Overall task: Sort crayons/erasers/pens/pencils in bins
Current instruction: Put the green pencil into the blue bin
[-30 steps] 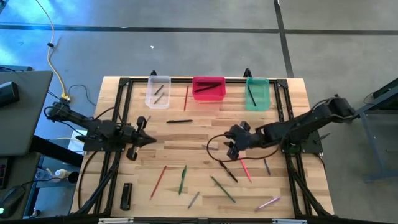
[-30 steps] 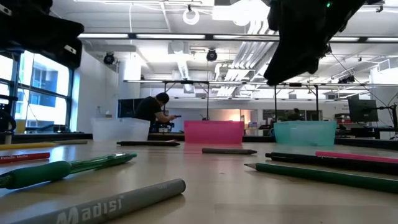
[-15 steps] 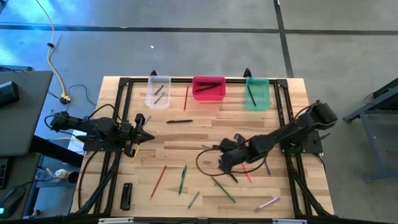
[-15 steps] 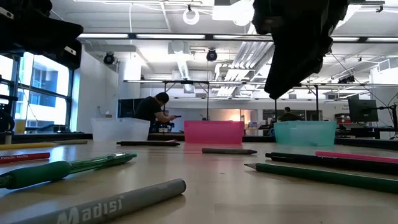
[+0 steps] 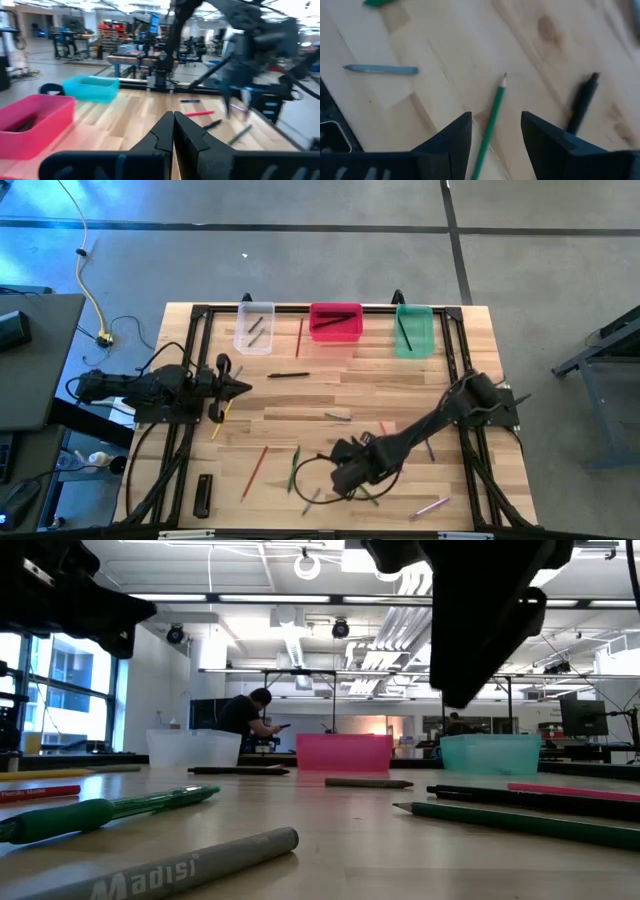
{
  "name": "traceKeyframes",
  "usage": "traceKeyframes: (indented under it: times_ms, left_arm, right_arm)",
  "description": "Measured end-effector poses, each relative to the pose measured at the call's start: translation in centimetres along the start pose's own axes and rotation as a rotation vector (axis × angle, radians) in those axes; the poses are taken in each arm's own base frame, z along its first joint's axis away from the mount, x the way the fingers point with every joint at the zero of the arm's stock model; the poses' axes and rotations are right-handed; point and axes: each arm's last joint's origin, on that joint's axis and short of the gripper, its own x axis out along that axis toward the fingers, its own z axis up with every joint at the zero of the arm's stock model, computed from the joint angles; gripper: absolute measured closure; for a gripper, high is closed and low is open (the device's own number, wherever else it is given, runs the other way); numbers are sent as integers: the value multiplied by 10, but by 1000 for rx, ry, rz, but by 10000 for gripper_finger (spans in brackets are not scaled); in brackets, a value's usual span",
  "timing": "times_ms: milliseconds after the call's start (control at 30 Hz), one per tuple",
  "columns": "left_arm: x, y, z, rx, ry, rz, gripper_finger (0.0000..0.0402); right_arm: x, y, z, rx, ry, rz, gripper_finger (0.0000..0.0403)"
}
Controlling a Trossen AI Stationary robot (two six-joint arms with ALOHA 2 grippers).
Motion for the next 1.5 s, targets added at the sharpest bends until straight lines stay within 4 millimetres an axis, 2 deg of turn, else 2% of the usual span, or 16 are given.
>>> traceKeyframes:
  times_ms: [167,333,500,633,900,1200,1400,1500]
  left_arm:
    - [0,1,0,20,0,14,401]
    - [0,1,0,20,0,19,401]
    - [0,1,0,12,-1,20,399]
    - [0,1,0,13,-1,20,398]
    - [0,1,0,13,-1,20,398]
    - [0,1,0,13,-1,22,398]
    - [0,1,0,13,-1,22,398]
    - [0,1,0,13,-1,22,398]
  right_arm:
    - [23,13,0,17,84,-80,239]
    - [44,17,5,63,142,-115,239]
    - [58,13,11,115,154,-121,243]
    - [65,7,13,151,173,-100,267]
    - [71,-2,17,174,198,-102,336]
    - [74,-10,27,137,252,-73,391]
    - [62,-13,36,166,245,-39,395]
    - [45,-18,45,227,216,-28,394]
